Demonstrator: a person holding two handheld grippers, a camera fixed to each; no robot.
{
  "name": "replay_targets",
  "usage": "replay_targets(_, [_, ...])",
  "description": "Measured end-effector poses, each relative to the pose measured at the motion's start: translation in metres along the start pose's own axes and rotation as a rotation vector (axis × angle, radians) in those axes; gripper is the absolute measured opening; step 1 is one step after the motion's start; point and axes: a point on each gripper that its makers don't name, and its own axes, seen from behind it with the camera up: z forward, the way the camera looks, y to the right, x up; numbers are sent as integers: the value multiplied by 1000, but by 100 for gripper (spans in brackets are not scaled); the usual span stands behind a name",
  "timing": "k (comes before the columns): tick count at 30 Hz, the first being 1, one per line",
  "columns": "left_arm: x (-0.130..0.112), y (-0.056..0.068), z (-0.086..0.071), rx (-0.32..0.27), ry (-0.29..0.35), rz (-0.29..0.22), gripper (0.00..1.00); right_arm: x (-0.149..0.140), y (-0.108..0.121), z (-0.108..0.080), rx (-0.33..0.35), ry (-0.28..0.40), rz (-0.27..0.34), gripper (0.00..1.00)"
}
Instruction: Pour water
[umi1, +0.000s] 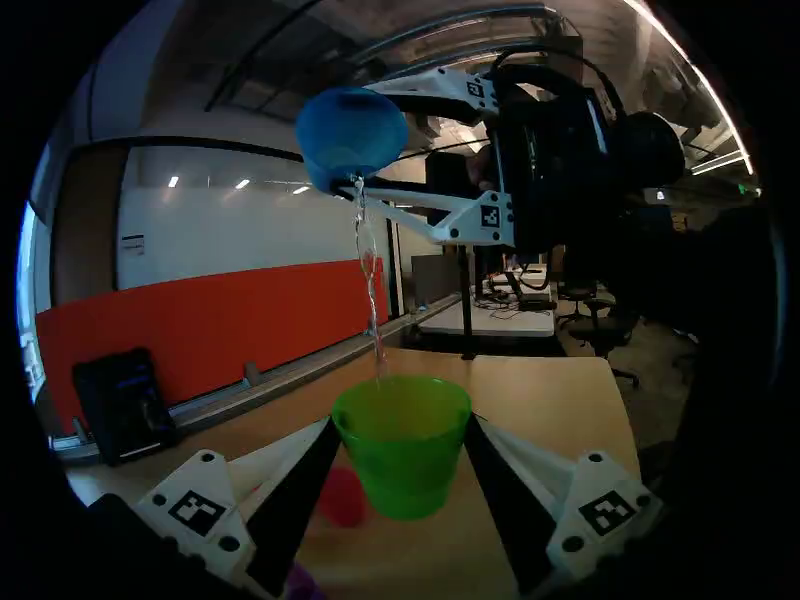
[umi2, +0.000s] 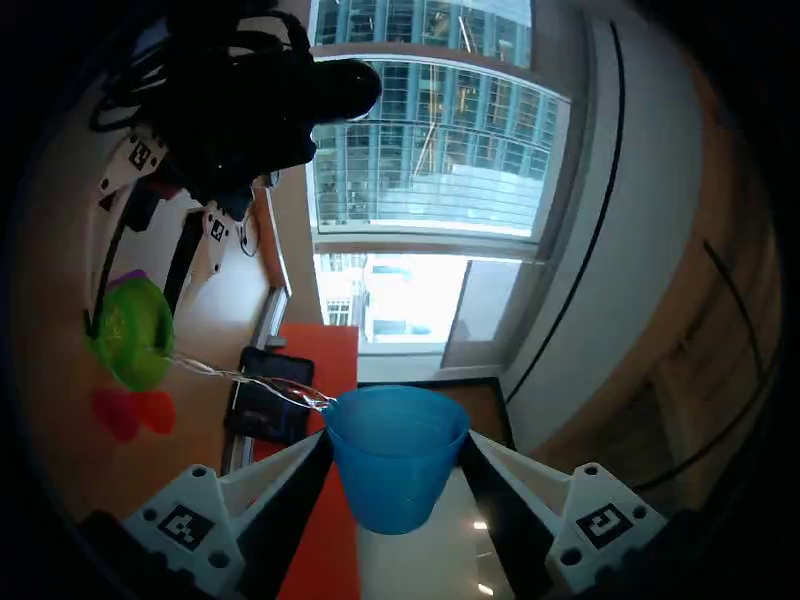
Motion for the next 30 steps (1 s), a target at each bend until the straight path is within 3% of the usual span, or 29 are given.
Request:
replay_targets(21, [-1, -2, 0, 4, 6, -11, 87, 20, 0, 4, -15, 24, -179, 89])
replay_targets(30, [0, -1, 2, 3, 11, -14, 87, 25, -3, 3, -13, 35, -192, 89])
